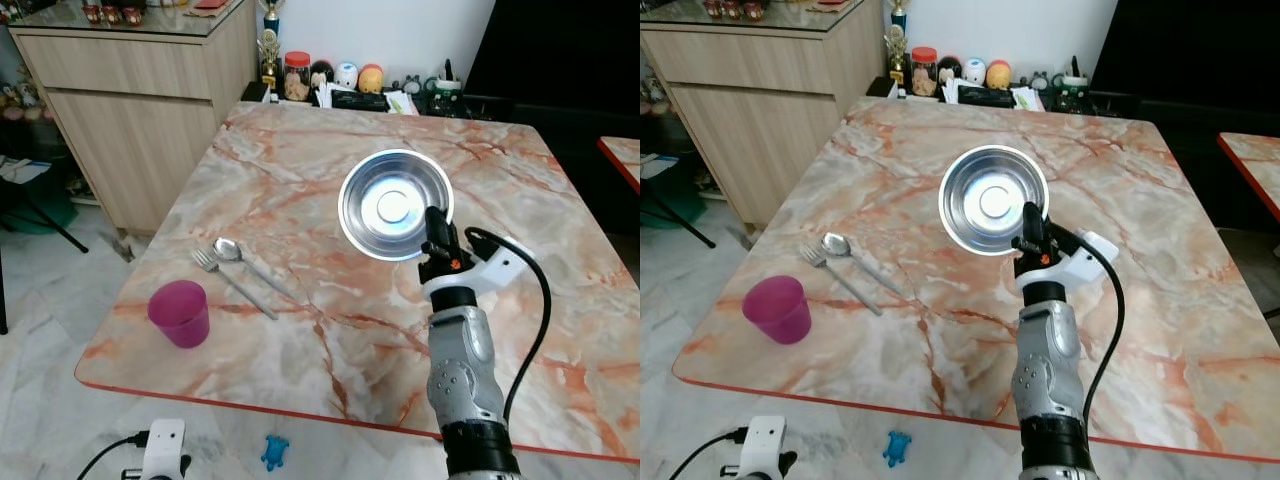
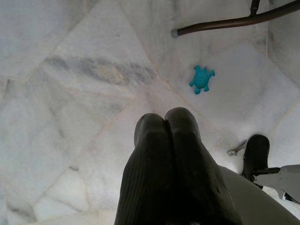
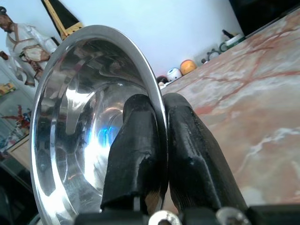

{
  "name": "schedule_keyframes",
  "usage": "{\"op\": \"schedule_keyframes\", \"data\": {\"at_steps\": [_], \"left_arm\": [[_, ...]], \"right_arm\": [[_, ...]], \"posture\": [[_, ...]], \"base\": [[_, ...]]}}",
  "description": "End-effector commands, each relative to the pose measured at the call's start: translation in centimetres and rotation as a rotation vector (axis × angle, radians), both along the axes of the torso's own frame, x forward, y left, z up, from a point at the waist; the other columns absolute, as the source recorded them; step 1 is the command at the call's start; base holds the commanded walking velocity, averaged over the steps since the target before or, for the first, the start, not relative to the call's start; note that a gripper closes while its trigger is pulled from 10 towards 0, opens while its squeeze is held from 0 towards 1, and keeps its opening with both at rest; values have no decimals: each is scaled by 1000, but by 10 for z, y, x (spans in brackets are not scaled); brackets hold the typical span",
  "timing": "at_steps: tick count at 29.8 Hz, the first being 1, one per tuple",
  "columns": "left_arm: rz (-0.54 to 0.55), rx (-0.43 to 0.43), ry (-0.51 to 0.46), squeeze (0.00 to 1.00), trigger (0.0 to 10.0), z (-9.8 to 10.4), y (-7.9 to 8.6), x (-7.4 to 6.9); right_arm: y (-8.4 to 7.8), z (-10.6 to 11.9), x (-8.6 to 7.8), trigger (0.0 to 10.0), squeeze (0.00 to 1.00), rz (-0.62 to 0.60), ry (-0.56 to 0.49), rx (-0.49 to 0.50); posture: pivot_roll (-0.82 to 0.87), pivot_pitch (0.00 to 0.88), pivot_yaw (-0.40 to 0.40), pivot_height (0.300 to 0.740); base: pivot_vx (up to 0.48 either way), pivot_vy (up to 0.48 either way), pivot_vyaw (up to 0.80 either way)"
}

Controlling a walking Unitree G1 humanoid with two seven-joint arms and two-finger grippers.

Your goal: Setting the table

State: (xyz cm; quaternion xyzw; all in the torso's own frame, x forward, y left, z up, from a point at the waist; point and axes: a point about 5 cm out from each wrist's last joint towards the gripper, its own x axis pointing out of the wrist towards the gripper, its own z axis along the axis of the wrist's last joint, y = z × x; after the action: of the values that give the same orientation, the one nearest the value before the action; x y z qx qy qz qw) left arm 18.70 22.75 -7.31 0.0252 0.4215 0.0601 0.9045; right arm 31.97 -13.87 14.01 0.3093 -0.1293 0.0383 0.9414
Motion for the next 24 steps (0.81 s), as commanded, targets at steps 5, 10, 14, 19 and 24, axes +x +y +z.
{"op": "schedule_keyframes", "data": {"at_steps": [5,10,14,19,24], "left_arm": [[69,-39,12,0,10000,-3,2,-7],[111,-55,-3,0,10000,-2,5,-7],[112,-48,-7,0,10000,-2,7,-7],[119,-61,-28,0,10000,0,8,-4],[108,-67,-42,0,10000,2,4,1]], "right_arm": [[1,10,-1,10000,0,-13,-24,24],[4,13,-2,10000,0,1,-32,13],[7,12,-2,10000,0,17,-27,-3],[7,13,-1,10000,0,21,-23,1],[5,14,1,10000,0,18,-23,-4]], "posture": [[112,16,-71,740],[113,0,-80,740],[115,0,-84,740],[109,0,-84,740],[105,0,-84,740]], "base": [[0,0,0],[0,0,0],[0,-126,0],[0,-252,0],[0,-255,0]]}}
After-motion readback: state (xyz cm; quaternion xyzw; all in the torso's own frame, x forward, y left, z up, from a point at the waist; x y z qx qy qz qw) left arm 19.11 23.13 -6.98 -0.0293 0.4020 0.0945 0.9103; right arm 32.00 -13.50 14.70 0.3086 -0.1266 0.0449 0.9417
